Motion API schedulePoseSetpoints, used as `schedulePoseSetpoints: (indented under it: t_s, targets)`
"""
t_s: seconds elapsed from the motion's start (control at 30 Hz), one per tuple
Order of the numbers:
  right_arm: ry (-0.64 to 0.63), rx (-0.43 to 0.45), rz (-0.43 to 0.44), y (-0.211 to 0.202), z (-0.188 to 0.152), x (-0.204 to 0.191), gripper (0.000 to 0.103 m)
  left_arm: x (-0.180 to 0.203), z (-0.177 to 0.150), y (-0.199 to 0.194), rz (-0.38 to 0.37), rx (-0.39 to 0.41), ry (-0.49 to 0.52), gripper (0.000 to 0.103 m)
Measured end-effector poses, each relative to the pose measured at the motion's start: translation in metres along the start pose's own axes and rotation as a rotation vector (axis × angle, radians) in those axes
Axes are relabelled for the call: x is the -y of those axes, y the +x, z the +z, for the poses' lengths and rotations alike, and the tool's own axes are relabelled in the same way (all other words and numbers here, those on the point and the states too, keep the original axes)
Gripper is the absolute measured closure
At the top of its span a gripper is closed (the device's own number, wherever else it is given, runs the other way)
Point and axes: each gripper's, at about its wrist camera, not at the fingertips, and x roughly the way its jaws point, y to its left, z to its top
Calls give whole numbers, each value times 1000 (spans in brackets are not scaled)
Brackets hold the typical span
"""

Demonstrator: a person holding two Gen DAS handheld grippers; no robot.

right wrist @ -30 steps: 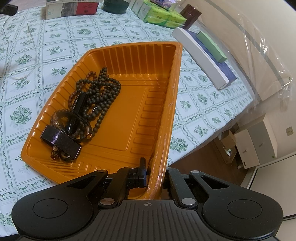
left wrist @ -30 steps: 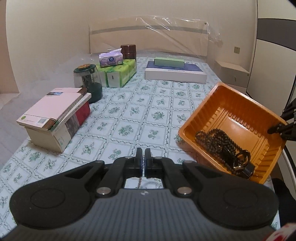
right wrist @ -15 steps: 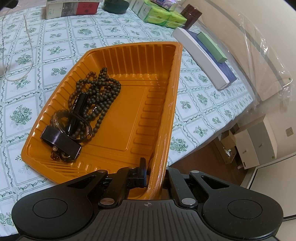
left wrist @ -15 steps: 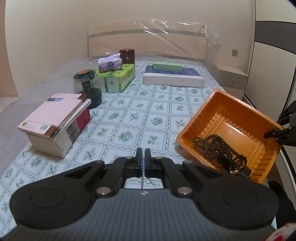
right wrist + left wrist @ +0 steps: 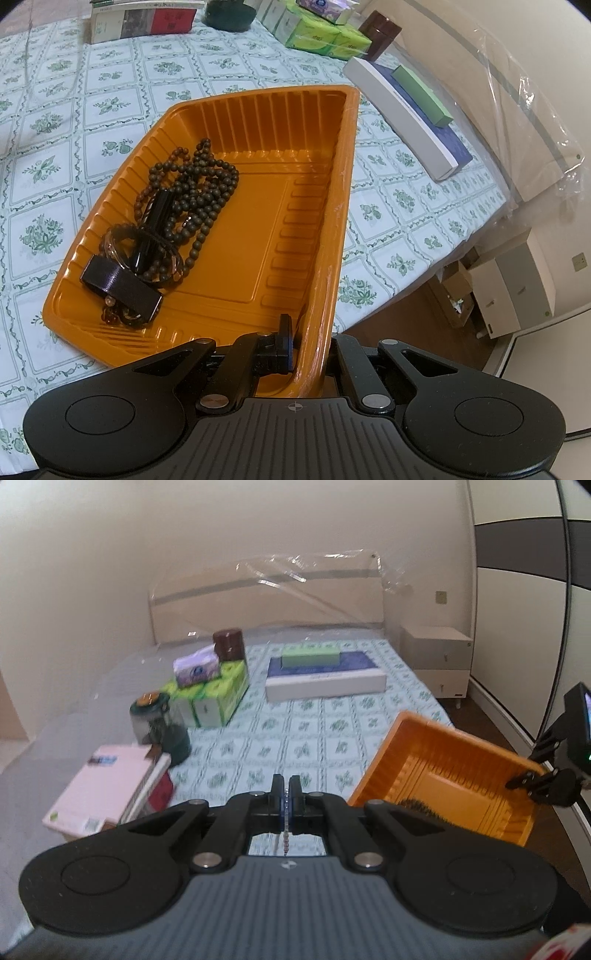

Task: Organize jewelry
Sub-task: 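Lift the pearl strand over the tray and release it with the left gripper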

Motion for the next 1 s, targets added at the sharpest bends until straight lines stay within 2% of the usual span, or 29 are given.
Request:
schedulePoseSetpoints:
  t_s: [0.2,0.4,1.0]
  targets:
    - [-3,4,4,-1,0,1,99,23,28,2,-42,39,56,102]
    - [-3,7,4,0,0,2,99,54,49,13,-120,66,81,102]
    - [-1,8,9,2,-1,3,99,132,68,71,-293,18,110,102]
